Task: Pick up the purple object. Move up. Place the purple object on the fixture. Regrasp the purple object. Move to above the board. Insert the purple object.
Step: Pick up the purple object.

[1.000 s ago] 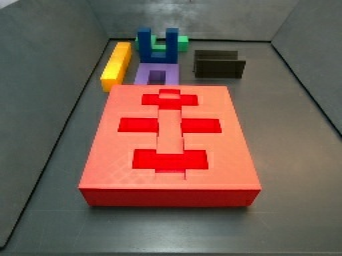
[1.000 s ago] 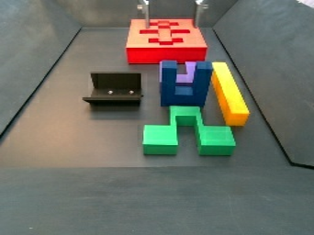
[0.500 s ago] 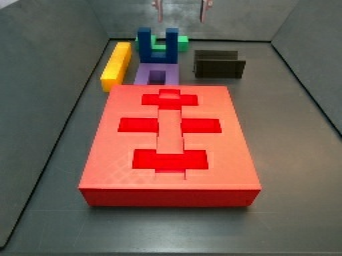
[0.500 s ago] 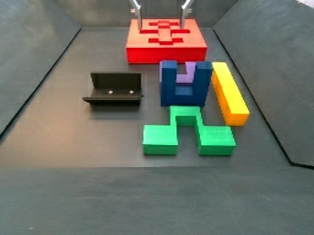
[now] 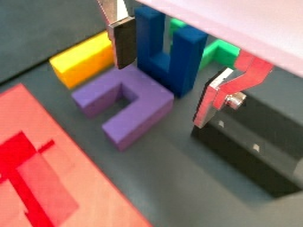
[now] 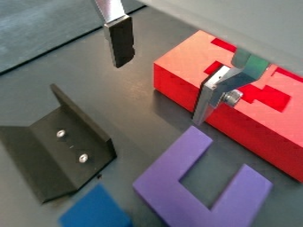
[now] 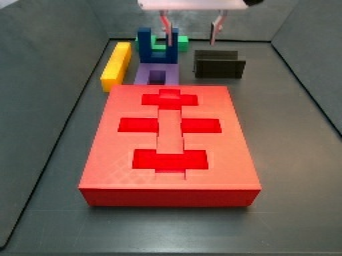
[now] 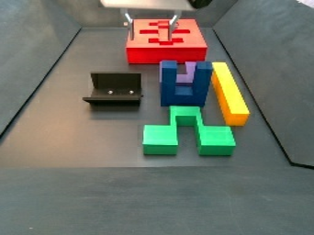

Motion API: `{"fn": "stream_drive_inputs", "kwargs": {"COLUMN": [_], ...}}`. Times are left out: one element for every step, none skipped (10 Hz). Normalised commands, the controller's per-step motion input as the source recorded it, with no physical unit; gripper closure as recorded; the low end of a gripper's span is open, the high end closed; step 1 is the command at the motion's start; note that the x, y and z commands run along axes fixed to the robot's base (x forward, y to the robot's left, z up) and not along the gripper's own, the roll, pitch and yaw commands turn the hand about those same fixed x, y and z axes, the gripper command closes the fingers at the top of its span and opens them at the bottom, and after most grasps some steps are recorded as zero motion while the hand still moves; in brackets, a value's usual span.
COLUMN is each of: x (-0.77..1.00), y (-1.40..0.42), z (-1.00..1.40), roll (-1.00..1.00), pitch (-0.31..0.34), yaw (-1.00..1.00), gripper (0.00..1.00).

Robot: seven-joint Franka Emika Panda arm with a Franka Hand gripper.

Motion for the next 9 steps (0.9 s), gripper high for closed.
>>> {"fn": "stream_drive_inputs", "kwargs": {"x": [0.00, 0.00, -0.02, -0.06, -0.09, -0.01, -0.07, -0.37, -0.31], "y": [-0.20, -0.21, -0.21, -0.21, -0.19, -0.11, -0.04, 0.02, 0.05], "z": [-0.45, -0.46, -0.47, -0.43, -0.40, -0.31, -0.24, -0.12, -0.08], "roll": [0.11, 0.20, 0.24, 0.25, 0.22, 0.09, 0.04, 0.00, -0.07], "pitch": [0.000, 0.000, 0.000, 0.000, 0.000, 0.000, 0.000, 0.000, -0.021], "yaw": [0.00, 0.03, 0.13, 0.15, 0.14, 0.08, 0.05, 0.00, 0.00], "gripper": [0.00, 0.00, 0.00, 0.00, 0.00, 0.00, 0.00, 0.00, 0.00]}}
